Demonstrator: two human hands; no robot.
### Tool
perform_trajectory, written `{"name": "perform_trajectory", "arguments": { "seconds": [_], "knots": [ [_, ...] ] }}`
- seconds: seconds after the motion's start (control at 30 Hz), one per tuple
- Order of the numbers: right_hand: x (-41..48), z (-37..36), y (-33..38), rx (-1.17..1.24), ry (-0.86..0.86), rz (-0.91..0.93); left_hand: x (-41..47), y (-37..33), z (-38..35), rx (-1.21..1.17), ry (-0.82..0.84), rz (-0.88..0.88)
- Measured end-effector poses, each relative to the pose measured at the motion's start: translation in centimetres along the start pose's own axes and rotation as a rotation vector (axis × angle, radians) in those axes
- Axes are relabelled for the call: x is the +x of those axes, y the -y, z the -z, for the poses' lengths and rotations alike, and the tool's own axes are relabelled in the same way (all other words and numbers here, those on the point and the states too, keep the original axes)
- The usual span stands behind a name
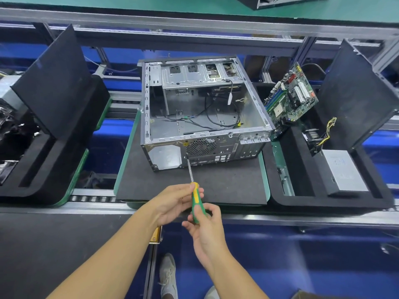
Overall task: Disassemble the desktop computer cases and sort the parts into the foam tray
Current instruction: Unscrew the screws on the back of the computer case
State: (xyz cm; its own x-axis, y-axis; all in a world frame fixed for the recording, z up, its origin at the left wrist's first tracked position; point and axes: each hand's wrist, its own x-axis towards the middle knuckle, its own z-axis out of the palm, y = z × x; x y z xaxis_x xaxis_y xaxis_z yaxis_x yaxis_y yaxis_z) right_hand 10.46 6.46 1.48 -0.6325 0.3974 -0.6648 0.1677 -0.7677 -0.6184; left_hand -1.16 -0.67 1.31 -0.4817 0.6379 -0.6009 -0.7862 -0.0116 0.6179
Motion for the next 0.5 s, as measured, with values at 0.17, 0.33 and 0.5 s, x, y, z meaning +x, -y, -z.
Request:
{"name": "perform_trajectory", "arguments": {
  "seconds": [0.17,0.33,0.5],
  "knots": [
    [0.04,-0.68,-0.1,0.078,0.014,0.03,0.59,0.01,-0.48,0.053,-0.109,-0.019],
    [-0.01,-0.26,0.52,0.213,0.009,-0.175,0.56,-0.2,0.27,-0.12,0.022,0.003],
    [0.27,-0.25,0.04,0.091,-0.01,-0.027,0.39,0.11,-0.4,-0.051,0.001,-0.002]
  ]
}}
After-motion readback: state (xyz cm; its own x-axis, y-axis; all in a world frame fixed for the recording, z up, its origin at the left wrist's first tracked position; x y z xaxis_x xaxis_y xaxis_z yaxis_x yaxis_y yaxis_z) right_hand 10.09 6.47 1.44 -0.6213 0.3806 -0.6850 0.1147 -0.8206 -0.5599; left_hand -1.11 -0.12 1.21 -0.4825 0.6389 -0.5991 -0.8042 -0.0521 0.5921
